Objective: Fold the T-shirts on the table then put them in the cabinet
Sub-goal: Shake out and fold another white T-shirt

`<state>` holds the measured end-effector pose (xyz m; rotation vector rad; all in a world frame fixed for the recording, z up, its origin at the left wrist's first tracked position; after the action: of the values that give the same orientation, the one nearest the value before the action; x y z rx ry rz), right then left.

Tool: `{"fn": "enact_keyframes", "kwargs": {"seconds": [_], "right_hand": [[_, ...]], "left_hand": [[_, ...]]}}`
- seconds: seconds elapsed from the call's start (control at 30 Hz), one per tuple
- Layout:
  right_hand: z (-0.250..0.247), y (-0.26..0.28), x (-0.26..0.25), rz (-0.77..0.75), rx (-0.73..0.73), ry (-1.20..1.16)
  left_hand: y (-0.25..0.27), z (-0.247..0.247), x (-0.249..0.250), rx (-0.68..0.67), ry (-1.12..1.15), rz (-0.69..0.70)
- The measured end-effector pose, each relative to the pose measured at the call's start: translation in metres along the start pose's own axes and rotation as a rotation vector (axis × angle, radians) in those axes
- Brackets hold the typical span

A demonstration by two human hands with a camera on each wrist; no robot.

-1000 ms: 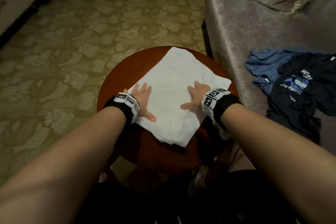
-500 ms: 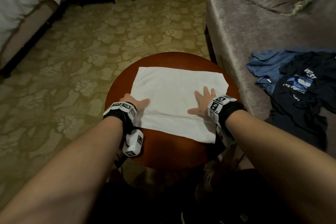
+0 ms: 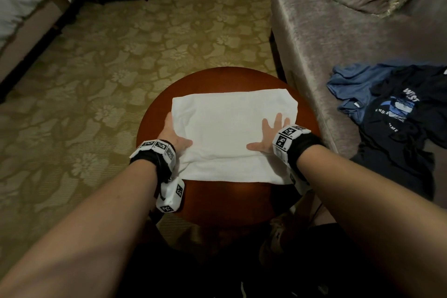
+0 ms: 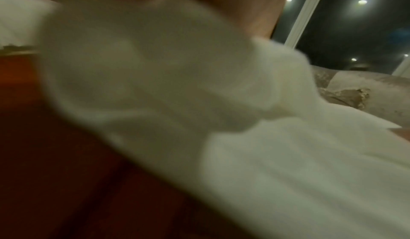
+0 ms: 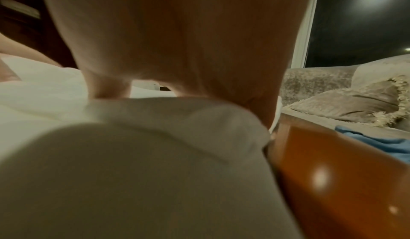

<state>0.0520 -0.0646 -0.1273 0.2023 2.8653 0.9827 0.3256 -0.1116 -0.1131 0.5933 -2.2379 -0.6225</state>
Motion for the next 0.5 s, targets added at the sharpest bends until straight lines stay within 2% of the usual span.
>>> {"fn": "enact_keyframes", "kwargs": {"seconds": [0.07, 0.2, 0.27, 0.4, 0.43, 0.5], "right_hand": [[0.0, -0.001, -0.006, -0.017, 0.007, -0.004], [-0.002, 0.001, -0.022, -0.048, -0.01, -0.026], [-0.009, 0.004, -0.026, -0.057, 0.064, -0.084], [-0.029, 0.017, -0.021, -0.072, 0.355, -0.398], [-0.029, 0.017, -0.018, -0.075, 0.37, -0.483], [-0.022, 0.011, -0.011, -0.082, 0.291, -0.651]], "left_hand": [[-0.005, -0.004, -0.002, 0.019, -0.047, 0.106], [0.0, -0.022, 0.01, 0.075, -0.017, 0.135], [0.008, -0.031, 0.021, 0.079, -0.024, 0.148], [0.035, -0.034, 0.052, 0.059, -0.138, 0.232], [0.044, -0.032, 0.06, 0.067, -0.179, 0.26], [0.062, -0.025, 0.078, 0.075, -0.277, 0.324]]}}
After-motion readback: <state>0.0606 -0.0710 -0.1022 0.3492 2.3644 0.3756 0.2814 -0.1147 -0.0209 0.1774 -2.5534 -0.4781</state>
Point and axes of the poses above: each hand's wrist, its own y-axis away from the middle knuckle, its own z-axis out of the palm, x = y × z, the point moved 4 cm from there along -y, towards the middle knuckle, and after that the axes turned 8 degrees about -z, right-handed, at the moved point
